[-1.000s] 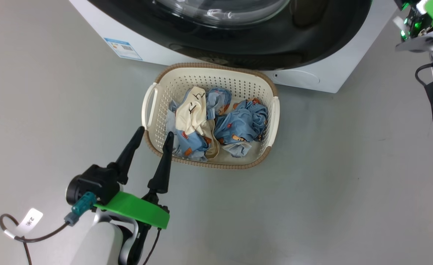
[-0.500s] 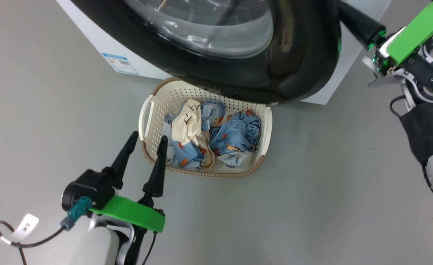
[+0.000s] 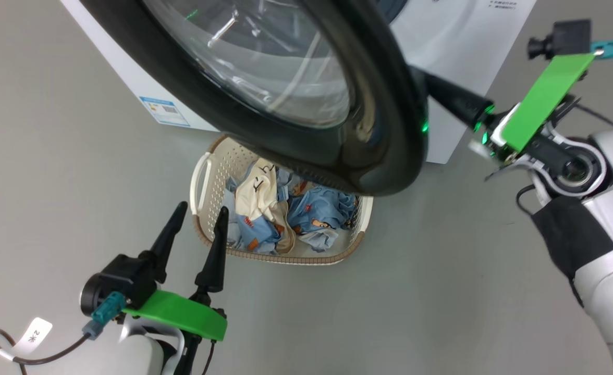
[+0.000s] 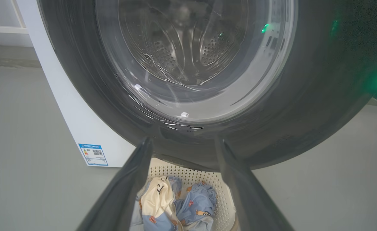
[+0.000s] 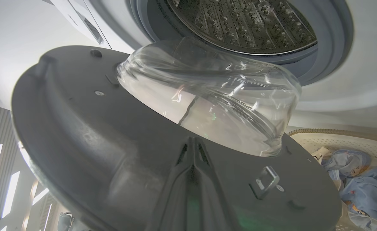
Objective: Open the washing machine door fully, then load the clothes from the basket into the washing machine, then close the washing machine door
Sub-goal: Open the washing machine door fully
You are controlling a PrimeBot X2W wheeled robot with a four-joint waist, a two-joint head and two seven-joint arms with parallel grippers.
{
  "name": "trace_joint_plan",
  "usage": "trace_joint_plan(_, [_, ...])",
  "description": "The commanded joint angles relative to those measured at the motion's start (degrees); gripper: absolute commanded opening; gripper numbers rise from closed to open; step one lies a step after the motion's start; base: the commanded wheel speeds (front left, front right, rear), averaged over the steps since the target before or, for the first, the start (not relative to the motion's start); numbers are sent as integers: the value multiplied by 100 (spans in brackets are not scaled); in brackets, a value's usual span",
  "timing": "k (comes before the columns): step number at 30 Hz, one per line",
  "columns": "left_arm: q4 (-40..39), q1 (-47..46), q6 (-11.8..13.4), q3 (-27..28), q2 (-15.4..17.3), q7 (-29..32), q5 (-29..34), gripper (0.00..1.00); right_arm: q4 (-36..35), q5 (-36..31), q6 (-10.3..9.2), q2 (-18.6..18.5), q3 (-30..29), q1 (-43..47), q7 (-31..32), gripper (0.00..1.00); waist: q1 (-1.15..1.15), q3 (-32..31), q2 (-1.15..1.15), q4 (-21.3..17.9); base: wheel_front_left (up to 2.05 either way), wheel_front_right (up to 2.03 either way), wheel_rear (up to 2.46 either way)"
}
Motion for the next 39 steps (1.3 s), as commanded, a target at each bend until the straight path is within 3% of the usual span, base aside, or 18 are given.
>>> trace_joint_plan(1, [-139,15,2,215,105,-37,40,100,-241,41,17,148,115,163,60,0,0,-37,0,-31,0,0,0])
trace_joint_plan(22, [-188,270,-26,353,105,-37,177,100,-1269,48,17,408,621,1103,466,0,0,-309,0,-96,0,0,0])
trace_joint_plan(39, [-222,364,-36,375,105,-37,173,100,-1641,-12,17,749,1125,1473,706,0,0,-399,0,-20,0,0,0])
